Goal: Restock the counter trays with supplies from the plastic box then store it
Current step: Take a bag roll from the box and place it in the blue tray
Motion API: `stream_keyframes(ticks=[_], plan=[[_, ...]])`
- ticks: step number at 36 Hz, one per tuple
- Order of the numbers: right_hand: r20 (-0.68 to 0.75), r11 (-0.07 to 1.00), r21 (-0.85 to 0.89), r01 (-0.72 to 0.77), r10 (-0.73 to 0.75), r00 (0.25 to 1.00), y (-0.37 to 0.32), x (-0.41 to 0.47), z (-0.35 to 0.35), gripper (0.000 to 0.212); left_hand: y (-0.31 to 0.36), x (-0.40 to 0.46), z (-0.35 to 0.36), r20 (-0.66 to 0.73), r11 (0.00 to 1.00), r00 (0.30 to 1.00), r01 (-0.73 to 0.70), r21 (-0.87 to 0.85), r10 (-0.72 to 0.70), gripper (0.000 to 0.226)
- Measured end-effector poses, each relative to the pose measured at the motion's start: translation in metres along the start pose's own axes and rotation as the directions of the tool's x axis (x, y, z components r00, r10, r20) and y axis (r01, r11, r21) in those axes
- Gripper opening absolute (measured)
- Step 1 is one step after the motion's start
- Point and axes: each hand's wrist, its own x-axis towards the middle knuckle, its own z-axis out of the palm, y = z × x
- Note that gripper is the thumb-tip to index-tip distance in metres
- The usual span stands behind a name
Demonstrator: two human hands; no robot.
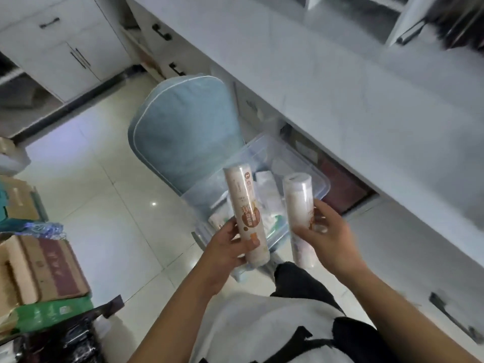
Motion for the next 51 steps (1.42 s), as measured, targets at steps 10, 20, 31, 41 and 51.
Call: stream_keyframes(ticks=[10, 20, 31, 41, 51], plan=[[-0.32, 0.995, 0.1, 0.005, 0.028, 0.947, 0.04, -0.175, -0.038, 0.052, -0.07, -0.06, 0.047, 0.241, 0.959, 0.97, -0.097, 0.267, 0.03, 0.054], [-0.551, 0.974, 0.22, 0.044, 0.087, 0.83, 0.076, -0.259, -0.102, 0.057, -0.09, -0.091, 0.142, 0.474, 0.883, 0.88, -0.252, 0.396, 0.039, 0.058], [-0.629, 0.957, 0.258, 0.136, 0.059, 0.775, 0.137, -0.305, -0.24, 0.055, -0.121, -0.114, 0.284, 0.494, 0.866, 0.865, -0.313, 0.389, 0.091, 0.058], [-0.753, 0.956, 0.249, 0.157, 0.089, 0.652, 0.211, -0.364, -0.383, 0.059, -0.146, -0.127, 0.434, 0.515, 0.927, 0.851, -0.27, 0.261, 0.103, 0.071], [-0.789, 0.98, -0.175, 0.094, -0.197, 0.582, 0.203, -0.364, -0.485, 0.058, -0.118, -0.117, 0.509, 0.564, 0.904, 0.805, -0.365, 0.223, 0.186, 0.068]])
